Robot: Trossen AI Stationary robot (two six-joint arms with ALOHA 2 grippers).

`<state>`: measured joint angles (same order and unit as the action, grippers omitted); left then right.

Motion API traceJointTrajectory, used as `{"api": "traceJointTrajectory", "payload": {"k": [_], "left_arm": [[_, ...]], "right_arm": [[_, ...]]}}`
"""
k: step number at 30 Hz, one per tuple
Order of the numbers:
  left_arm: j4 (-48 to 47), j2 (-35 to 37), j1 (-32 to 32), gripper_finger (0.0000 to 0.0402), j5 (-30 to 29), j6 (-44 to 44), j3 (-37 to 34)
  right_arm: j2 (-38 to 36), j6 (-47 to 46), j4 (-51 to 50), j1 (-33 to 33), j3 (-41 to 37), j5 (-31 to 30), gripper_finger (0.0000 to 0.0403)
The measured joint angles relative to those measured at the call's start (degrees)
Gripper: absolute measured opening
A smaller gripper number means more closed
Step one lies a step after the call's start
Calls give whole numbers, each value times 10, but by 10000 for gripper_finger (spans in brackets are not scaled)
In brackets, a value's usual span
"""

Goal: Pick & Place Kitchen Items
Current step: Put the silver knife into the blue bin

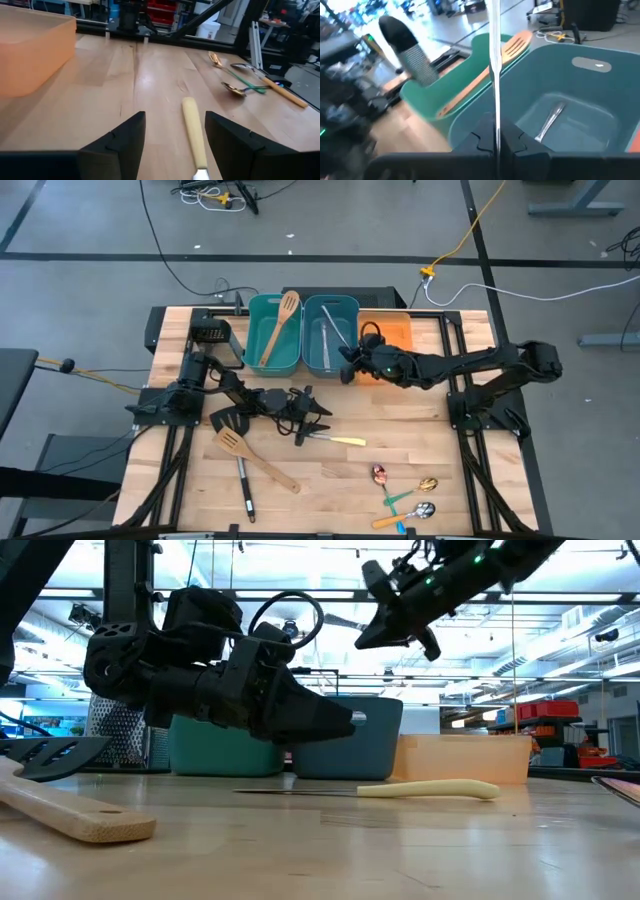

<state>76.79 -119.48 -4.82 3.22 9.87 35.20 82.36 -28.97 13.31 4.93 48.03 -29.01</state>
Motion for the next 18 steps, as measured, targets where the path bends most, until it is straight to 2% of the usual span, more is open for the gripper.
{"api": "traceJointTrajectory", "payload": {"k": [6,18], "left_arm": [[2,0,-3,211,1,0,0],[2,0,-3,211,1,0,0]], "right_arm": [[46,-11,85,29,0,1,1],[95,-53,132,75,0,-14,1]]}}
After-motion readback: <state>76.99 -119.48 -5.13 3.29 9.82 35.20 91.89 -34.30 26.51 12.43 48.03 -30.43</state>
